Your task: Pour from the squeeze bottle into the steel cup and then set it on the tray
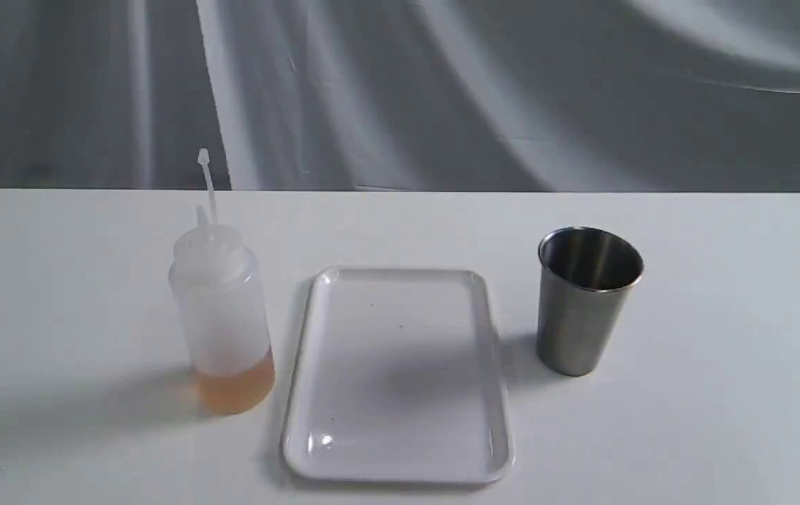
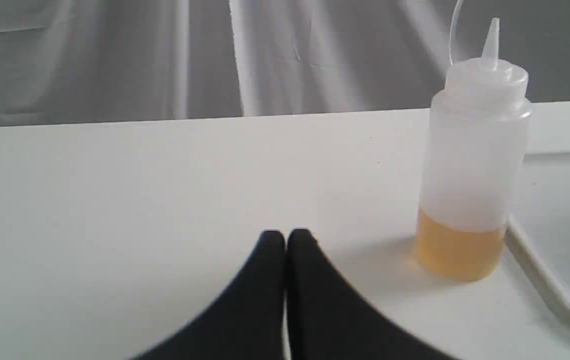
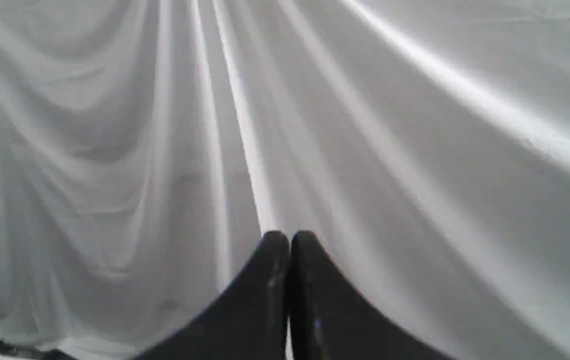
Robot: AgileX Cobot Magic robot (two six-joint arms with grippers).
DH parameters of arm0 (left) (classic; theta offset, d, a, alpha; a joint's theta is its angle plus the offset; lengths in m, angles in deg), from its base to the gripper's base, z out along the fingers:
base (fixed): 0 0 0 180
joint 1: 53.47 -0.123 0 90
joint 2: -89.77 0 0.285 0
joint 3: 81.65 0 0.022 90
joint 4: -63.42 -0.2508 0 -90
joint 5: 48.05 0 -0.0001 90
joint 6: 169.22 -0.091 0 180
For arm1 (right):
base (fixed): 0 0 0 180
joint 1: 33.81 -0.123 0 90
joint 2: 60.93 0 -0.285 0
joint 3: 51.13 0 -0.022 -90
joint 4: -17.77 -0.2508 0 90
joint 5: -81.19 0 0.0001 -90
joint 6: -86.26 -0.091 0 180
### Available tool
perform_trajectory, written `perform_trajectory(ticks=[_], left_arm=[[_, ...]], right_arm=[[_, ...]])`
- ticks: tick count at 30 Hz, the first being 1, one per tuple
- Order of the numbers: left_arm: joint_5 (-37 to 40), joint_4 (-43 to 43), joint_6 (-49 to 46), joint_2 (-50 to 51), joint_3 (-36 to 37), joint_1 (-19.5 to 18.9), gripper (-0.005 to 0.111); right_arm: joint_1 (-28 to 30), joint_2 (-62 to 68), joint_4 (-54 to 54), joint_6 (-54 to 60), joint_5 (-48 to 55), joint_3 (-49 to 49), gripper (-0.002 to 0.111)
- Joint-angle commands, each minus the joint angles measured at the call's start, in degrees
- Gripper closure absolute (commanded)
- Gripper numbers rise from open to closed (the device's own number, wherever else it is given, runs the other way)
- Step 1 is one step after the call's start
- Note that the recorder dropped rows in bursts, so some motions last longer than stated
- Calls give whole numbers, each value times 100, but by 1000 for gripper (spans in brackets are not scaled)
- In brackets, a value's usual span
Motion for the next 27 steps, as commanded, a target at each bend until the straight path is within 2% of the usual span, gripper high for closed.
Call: perform_trajectory(ticks=[1, 8, 11, 14, 16, 20, 24, 27], left_arm=[[-43, 4, 40, -15, 25, 36, 107], [-43, 4, 15, -15, 25, 36, 107], [-43, 4, 15, -15, 25, 36, 107], [-43, 4, 31, -15, 25, 36, 107], [-43, 4, 31, -15, 25, 36, 107], [-43, 4, 31, -15, 25, 36, 107], [-43, 4, 31, -15, 25, 36, 107], [-43, 4, 14, -15, 25, 36, 107]], right_arm=[[-454, 183, 409, 108, 69, -37, 108], [-1298, 472, 773, -18, 44, -37, 108], [-1299, 568, 773, -395, 23, -37, 108], [-1285, 737, 224, -208, -104, -37, 108], [-1276, 850, -683, 752, -296, -37, 108], [-1276, 1044, -3005, 3520, -689, -26, 108], [-1276, 1249, -4434, 4836, -881, -26, 108], [-1276, 1458, -4975, 5320, -968, 19, 108]])
